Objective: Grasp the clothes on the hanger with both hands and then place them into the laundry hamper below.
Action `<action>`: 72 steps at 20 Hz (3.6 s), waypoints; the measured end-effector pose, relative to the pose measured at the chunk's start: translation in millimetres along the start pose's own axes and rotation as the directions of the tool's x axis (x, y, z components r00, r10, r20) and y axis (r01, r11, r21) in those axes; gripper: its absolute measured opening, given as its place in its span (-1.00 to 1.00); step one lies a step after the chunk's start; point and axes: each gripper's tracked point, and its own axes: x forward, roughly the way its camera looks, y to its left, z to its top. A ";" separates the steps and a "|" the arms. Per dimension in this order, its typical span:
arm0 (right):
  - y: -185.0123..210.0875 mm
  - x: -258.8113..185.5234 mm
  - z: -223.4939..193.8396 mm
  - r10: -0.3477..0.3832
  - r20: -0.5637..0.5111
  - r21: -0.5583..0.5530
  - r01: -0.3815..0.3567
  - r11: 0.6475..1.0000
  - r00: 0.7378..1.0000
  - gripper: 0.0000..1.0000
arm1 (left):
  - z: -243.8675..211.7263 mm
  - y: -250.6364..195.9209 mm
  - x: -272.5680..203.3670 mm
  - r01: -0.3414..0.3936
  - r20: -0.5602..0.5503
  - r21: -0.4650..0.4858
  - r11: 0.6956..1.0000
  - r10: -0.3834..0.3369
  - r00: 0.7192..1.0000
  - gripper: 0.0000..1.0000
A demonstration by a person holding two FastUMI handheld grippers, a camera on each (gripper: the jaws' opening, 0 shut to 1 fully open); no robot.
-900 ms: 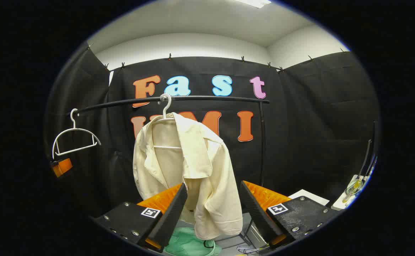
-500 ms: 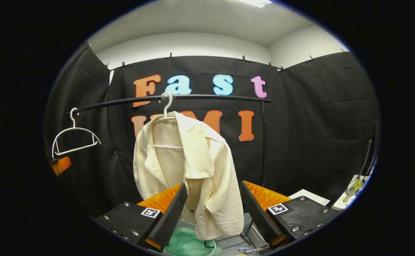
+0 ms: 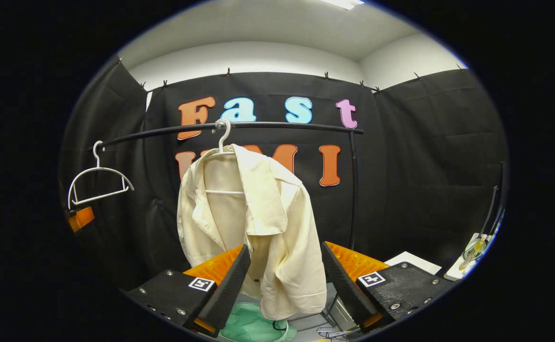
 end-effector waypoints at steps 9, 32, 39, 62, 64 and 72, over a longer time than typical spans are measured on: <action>19.8 22.1 -12.4 0.043 -0.028 0.010 -0.042 0.999 0.999 0.88 | -2.1 5.7 -3.9 -0.009 -0.005 0.008 1.000 0.009 1.000 0.93; 35.0 126.6 -65.6 0.024 -0.134 0.014 -0.023 1.000 0.991 0.88 | -17.6 20.1 4.4 -0.050 -0.037 0.050 0.998 0.052 0.998 0.93; 37.4 155.2 -73.4 0.016 -0.141 0.015 -0.014 1.000 0.990 0.84 | -23.0 18.4 12.1 -0.053 -0.053 0.060 0.997 0.057 0.997 0.93; 22.8 141.2 -59.9 0.084 -0.137 0.025 -0.081 0.996 0.987 -0.96 | -38.2 -149.8 80.4 0.241 -0.066 0.009 0.971 -0.239 0.969 0.94; 19.8 140.6 -58.4 0.088 -0.136 0.022 -0.085 0.996 0.987 -0.96 | -36.7 -170.4 90.2 0.273 -0.057 0.006 0.962 -0.272 0.961 0.94; 11.3 136.3 -54.3 0.096 -0.136 0.023 -0.093 0.995 0.986 -0.96 | -53.3 -229.7 125.1 0.336 -0.060 0.035 0.941 -0.334 0.941 0.86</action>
